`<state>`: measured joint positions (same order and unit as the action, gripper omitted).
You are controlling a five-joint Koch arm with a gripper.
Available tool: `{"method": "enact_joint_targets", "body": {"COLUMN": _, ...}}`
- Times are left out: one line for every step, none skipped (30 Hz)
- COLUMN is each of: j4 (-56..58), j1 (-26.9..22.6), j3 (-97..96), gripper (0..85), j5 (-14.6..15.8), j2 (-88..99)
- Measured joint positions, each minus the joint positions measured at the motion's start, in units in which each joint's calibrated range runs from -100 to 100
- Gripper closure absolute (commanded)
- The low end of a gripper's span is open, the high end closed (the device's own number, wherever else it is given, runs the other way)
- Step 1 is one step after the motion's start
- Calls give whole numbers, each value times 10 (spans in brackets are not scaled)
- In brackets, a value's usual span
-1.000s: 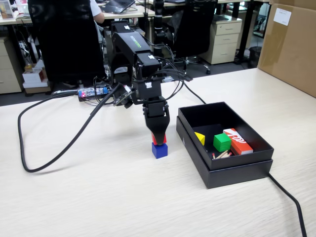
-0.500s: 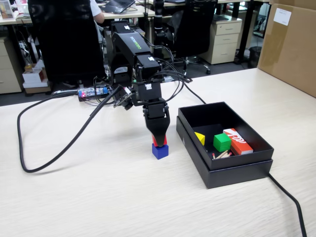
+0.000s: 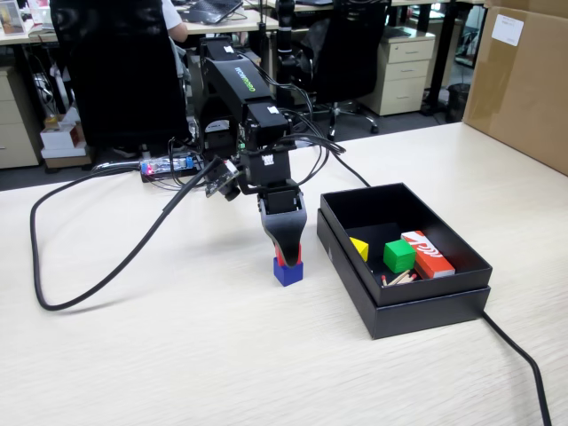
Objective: Put the red cube on top of the blue cube
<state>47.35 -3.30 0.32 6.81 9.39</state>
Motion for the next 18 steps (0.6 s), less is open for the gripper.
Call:
{"method": "enact_joint_targets", "body": {"j4": 0, "j1": 0, "j3": 1, "gripper": 483, "j5": 0, "j2": 0}}
{"method": "enact_joint_targets", "body": {"j4": 0, "j1": 0, "j3": 1, "gripper": 483, "j5": 0, "j2": 1}}
{"method": "enact_joint_targets", "body": {"j4": 0, "j1": 0, "j3": 1, "gripper": 483, "j5": 0, "j2": 4}}
{"method": "enact_joint_targets", "body": {"j4": 0, "j1": 0, "j3": 1, "gripper": 483, "j5": 0, "j2": 13}}
{"method": "enact_joint_targets", "body": {"j4": 0, "j1": 0, "j3": 0, "gripper": 481, "j5": 0, "j2": 22}}
{"method": "enact_joint_targets", "body": {"j4": 1, "j1": -1, "j3": 1, "gripper": 481, "j5": 0, "j2": 32}}
{"method": "enact_joint_targets", "body": {"j4": 2, "j1": -1, "j3": 1, "gripper": 479, "j5": 0, "j2": 41}}
{"method": "enact_joint_targets", "body": {"j4": 5, "j1": -1, "j3": 1, "gripper": 464, "j5": 0, "j2": 52}}
{"method": "enact_joint_targets", "body": {"j4": 23, "j1": -2, "j3": 1, "gripper": 462, "j5": 0, "j2": 70}}
{"method": "enact_joint_targets", "body": {"j4": 23, "j1": -2, "j3": 1, "gripper": 462, "j5": 0, "j2": 70}}
{"method": "enact_joint_targets", "body": {"j4": 28, "j1": -2, "j3": 5, "gripper": 462, "j5": 0, "j2": 74}}
{"method": "enact_joint_targets", "body": {"j4": 37, "j1": -3, "j3": 13, "gripper": 462, "j5": 0, "j2": 79}}
{"method": "enact_joint_targets", "body": {"j4": 46, "j1": -3, "j3": 18, "gripper": 460, "j5": 0, "j2": 85}}
{"method": "enact_joint_targets", "body": {"j4": 53, "j1": -3, "j3": 26, "gripper": 447, "j5": 0, "j2": 92}}
{"method": "enact_joint_targets", "body": {"j4": 56, "j1": -3, "j3": 30, "gripper": 439, "j5": 0, "j2": 98}}
{"method": "enact_joint_targets", "body": {"j4": 63, "j1": -3, "j3": 29, "gripper": 438, "j5": 0, "j2": 104}}
{"method": "enact_joint_targets", "body": {"j4": 70, "j1": -3, "j3": 29, "gripper": 438, "j5": 0, "j2": 106}}
{"method": "enact_joint_targets", "body": {"j4": 74, "j1": -3, "j3": 29, "gripper": 438, "j5": 0, "j2": 111}}
